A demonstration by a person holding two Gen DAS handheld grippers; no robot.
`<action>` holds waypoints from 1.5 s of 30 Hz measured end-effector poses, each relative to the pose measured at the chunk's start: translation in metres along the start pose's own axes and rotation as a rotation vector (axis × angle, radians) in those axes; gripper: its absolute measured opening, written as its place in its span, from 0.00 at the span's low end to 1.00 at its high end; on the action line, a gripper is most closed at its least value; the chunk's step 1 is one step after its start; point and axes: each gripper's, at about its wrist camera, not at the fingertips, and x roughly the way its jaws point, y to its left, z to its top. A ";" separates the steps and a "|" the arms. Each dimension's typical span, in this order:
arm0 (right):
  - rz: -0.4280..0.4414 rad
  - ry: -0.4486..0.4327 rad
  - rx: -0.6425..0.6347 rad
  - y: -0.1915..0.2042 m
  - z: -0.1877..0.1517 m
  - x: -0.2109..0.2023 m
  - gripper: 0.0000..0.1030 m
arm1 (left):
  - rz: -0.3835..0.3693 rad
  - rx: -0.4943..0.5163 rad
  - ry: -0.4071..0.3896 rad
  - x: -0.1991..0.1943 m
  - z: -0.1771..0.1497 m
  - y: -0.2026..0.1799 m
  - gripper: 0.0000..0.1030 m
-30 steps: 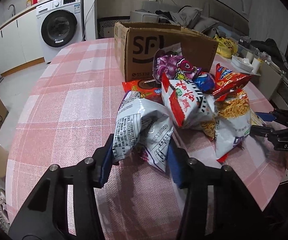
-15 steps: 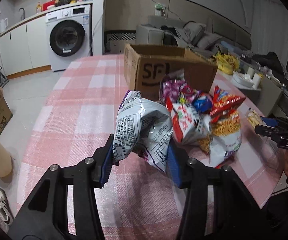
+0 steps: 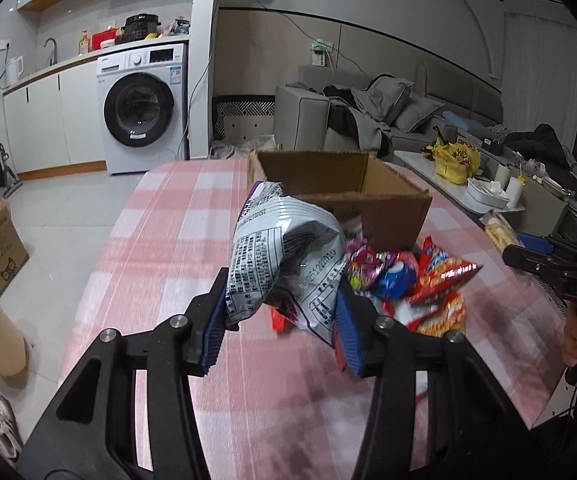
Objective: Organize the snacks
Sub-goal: 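Carry both bags into the cardboard box and open both tools to release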
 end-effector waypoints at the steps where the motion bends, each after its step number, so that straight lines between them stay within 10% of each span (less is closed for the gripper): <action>1: 0.001 -0.006 0.002 0.000 0.004 0.002 0.56 | -0.004 0.000 -0.004 0.002 0.005 -0.001 0.44; 45: 0.084 0.059 0.020 -0.007 0.111 0.148 0.56 | -0.046 0.057 0.071 0.170 0.107 -0.035 0.44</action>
